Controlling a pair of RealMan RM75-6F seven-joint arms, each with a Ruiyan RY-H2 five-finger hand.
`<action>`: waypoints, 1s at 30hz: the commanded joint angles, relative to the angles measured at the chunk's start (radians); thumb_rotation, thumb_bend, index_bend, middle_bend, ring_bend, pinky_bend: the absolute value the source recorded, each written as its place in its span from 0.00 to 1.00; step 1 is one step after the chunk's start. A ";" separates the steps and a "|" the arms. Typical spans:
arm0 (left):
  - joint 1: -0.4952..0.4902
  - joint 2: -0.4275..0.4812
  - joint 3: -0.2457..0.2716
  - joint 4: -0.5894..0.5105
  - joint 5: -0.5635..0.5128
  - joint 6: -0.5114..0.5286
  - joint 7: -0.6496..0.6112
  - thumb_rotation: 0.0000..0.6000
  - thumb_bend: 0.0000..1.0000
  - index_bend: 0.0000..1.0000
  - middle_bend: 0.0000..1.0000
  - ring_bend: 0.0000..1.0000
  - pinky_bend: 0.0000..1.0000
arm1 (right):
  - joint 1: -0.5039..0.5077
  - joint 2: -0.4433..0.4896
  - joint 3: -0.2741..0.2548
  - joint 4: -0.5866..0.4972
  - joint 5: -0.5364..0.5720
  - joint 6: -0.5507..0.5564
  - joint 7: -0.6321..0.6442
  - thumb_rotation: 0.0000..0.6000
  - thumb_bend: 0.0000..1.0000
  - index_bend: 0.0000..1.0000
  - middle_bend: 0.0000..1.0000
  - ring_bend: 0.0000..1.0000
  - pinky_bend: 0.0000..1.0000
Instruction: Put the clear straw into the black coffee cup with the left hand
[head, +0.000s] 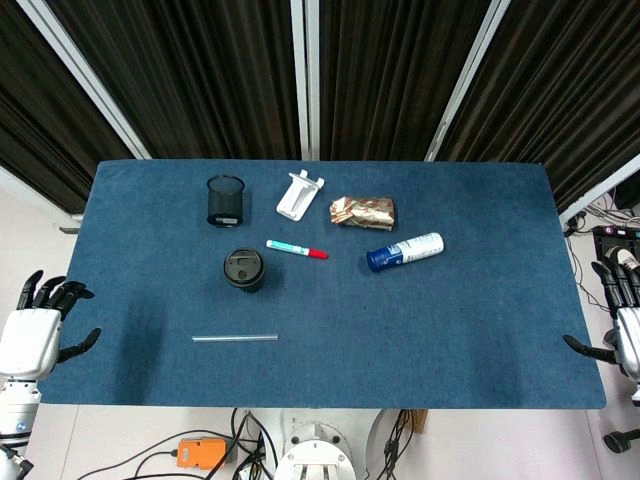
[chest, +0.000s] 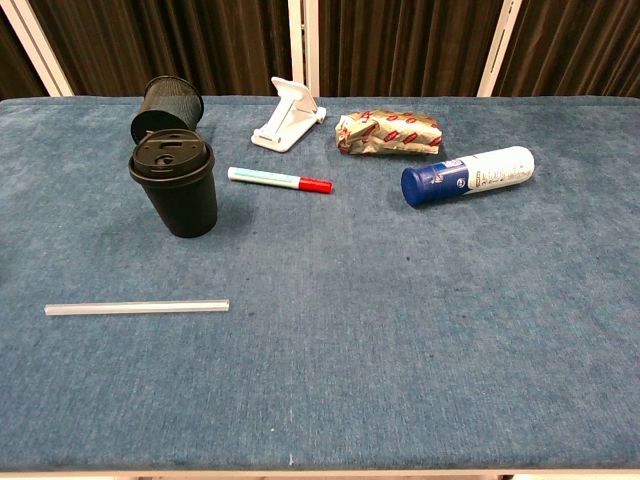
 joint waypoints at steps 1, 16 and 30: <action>-0.004 -0.001 -0.002 -0.006 0.002 -0.004 0.012 1.00 0.15 0.34 0.28 0.15 0.00 | 0.000 0.002 0.001 0.000 -0.001 0.002 -0.001 1.00 0.13 0.00 0.07 0.00 0.02; -0.116 -0.126 0.026 -0.087 0.058 -0.174 0.361 1.00 0.19 0.36 0.28 0.16 0.00 | 0.007 0.014 0.017 0.019 -0.001 0.013 0.026 1.00 0.13 0.00 0.07 0.00 0.02; -0.202 -0.368 0.018 -0.038 -0.026 -0.313 0.607 1.00 0.19 0.39 0.30 0.16 0.00 | 0.004 0.014 0.014 0.018 0.002 0.014 0.035 1.00 0.13 0.00 0.07 0.00 0.02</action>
